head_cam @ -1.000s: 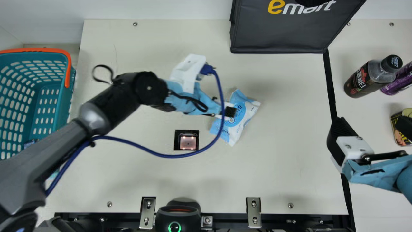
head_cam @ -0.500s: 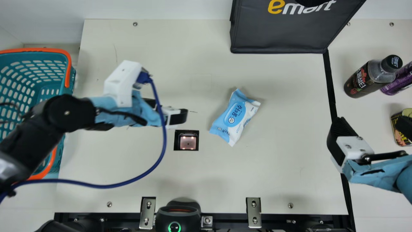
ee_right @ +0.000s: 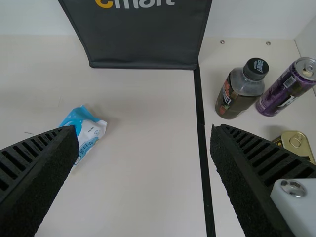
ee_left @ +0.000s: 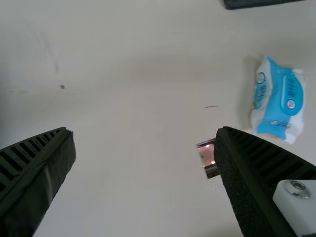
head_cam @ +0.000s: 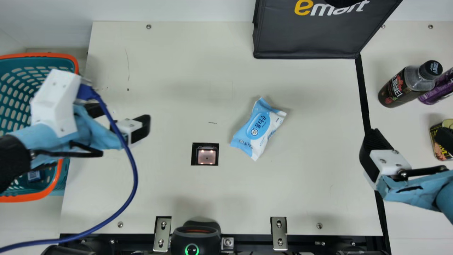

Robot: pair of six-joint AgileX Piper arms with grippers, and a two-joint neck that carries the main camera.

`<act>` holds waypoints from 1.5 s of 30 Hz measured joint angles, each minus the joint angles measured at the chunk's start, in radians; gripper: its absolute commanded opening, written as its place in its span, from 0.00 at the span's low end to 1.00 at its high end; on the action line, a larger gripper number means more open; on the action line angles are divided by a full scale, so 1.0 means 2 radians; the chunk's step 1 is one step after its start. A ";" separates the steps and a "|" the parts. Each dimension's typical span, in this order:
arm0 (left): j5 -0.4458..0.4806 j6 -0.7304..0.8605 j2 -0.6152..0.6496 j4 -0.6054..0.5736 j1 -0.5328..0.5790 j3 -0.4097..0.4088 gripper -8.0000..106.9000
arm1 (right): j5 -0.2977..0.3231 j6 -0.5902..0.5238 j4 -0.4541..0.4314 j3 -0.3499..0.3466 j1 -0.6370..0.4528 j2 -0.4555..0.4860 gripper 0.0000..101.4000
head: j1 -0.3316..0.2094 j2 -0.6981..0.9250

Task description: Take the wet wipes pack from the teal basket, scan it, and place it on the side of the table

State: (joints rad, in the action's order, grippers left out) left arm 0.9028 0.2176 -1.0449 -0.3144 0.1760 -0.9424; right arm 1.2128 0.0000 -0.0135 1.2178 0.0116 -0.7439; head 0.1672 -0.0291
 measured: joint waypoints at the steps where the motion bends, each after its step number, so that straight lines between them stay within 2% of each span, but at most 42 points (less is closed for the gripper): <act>1: 0.008 -0.006 0.008 0.014 -0.002 -0.005 0.85 | 0.000 0.000 0.000 0.000 0.000 0.000 0.94 | 0.000 0.000; 11: 0.089 -0.055 0.056 0.106 -0.006 -0.061 0.85 | 0.000 0.000 0.000 0.000 0.000 0.000 0.94 | 0.000 0.000; 21: 0.156 -0.078 0.072 0.111 -0.031 -0.111 0.85 | 0.000 0.000 0.000 0.000 0.000 0.000 0.94 | 0.000 0.000; 36: 0.159 -0.078 0.072 0.112 -0.037 -0.113 0.85 | -0.001 0.000 0.000 0.000 0.001 -0.001 0.94 | 0.000 0.000; 45: 0.159 -0.078 0.072 0.112 -0.037 -0.113 0.85 | -0.003 -0.025 0.014 0.006 0.024 -0.034 0.94 | 0.000 0.000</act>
State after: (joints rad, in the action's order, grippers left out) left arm 1.2215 0.0612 -0.9012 -0.0907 0.1017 -1.1693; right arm 1.2061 -0.0507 0.0137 1.2294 0.0599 -0.8115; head 0.1672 -0.0291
